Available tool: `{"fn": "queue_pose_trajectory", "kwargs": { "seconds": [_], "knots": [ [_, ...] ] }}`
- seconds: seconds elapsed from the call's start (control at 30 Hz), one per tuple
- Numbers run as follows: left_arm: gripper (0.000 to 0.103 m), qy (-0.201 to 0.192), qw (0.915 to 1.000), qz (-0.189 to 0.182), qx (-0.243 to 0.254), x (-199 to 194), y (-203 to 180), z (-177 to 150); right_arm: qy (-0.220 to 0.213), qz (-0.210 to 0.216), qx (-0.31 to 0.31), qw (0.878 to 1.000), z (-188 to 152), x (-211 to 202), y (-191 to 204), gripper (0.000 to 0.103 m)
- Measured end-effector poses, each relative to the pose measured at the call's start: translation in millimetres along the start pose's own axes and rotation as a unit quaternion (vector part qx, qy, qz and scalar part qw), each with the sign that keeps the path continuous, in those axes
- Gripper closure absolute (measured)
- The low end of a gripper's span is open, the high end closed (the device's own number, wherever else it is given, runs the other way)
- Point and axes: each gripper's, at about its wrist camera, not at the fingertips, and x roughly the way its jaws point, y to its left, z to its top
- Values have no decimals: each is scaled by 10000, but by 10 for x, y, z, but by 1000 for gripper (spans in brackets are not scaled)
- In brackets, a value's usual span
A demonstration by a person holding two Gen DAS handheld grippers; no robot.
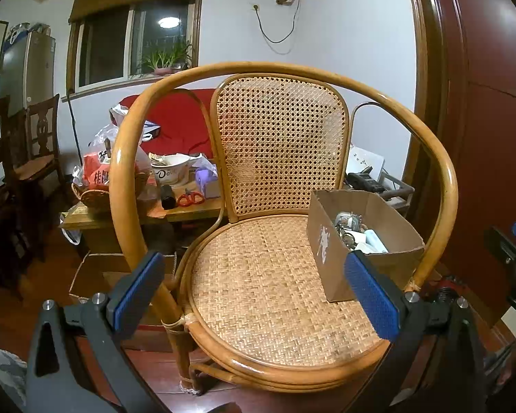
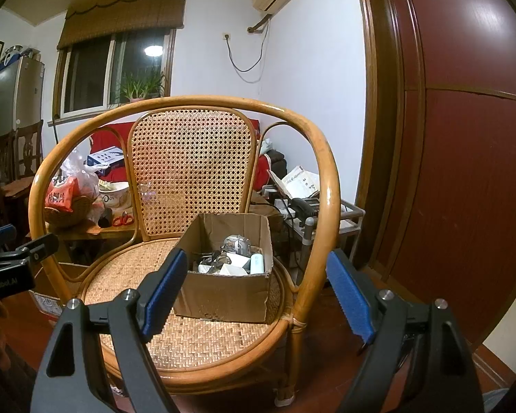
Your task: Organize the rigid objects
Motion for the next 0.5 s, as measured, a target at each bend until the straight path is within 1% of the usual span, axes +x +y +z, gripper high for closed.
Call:
{"fn": "queue_pose_trajectory", "kwargs": {
  "seconds": [0.13,0.3,0.5],
  "knots": [
    [0,-28,10000,21,-3,-9,19,0,50,17,0,10000,-2,4,4,15],
    [0,21,10000,-3,15,3,30,-4,30,24,7,10000,9,-7,0,15],
    [0,-25,10000,3,33,-12,28,-5,16,-3,-2,10000,20,-3,-5,15]
  ]
}}
